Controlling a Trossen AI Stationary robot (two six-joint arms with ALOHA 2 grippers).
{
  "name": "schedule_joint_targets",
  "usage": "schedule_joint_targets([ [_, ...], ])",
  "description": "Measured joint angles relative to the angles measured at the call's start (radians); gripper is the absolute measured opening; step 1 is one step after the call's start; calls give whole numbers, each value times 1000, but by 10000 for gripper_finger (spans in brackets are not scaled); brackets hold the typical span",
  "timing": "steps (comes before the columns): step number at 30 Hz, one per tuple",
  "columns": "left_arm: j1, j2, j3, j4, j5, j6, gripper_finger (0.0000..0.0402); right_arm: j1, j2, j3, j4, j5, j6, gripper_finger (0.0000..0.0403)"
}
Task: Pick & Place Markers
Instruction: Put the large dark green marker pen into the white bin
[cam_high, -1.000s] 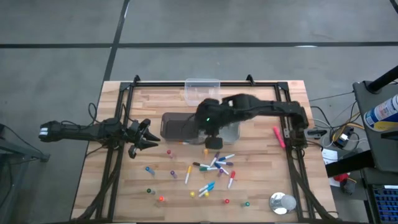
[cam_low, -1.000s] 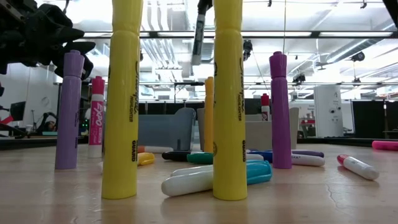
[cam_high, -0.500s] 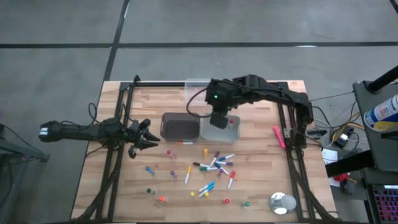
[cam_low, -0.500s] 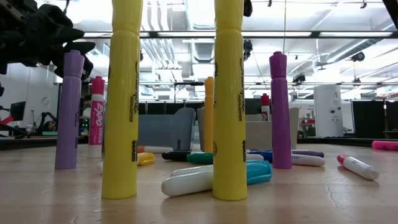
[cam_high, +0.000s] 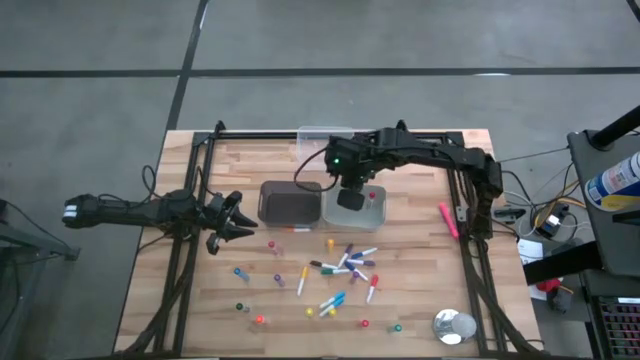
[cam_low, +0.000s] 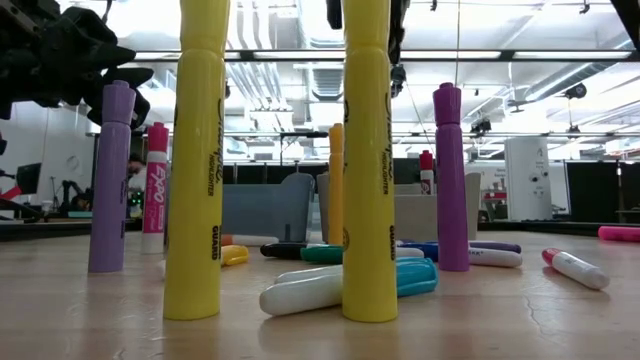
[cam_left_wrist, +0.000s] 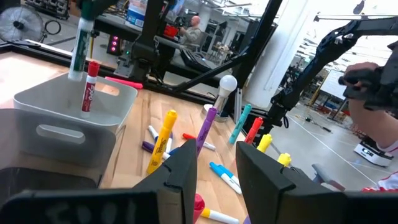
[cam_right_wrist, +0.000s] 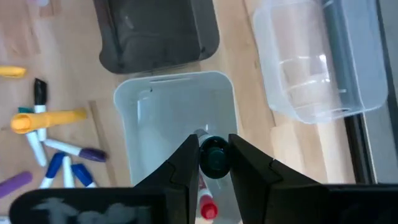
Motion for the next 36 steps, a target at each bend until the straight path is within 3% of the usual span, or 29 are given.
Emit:
schedule_joint_targets([
  [12, 0, 0, 0, -5, 0, -1, 105, -29, -72, -264, 287, -72, -85, 70],
  [18, 0, 0, 0, -4, 0, -1, 105, -72, -102, -367, 331, -80, -73, 70],
  [27, 0, 0, 0, -3, -4, 0, 105, -100, -97, -408, 457, -162, -94, 70],
  [36, 0, 0, 0, -4, -4, 0, 105, -104, -97, -414, 469, -163, -92, 70],
])
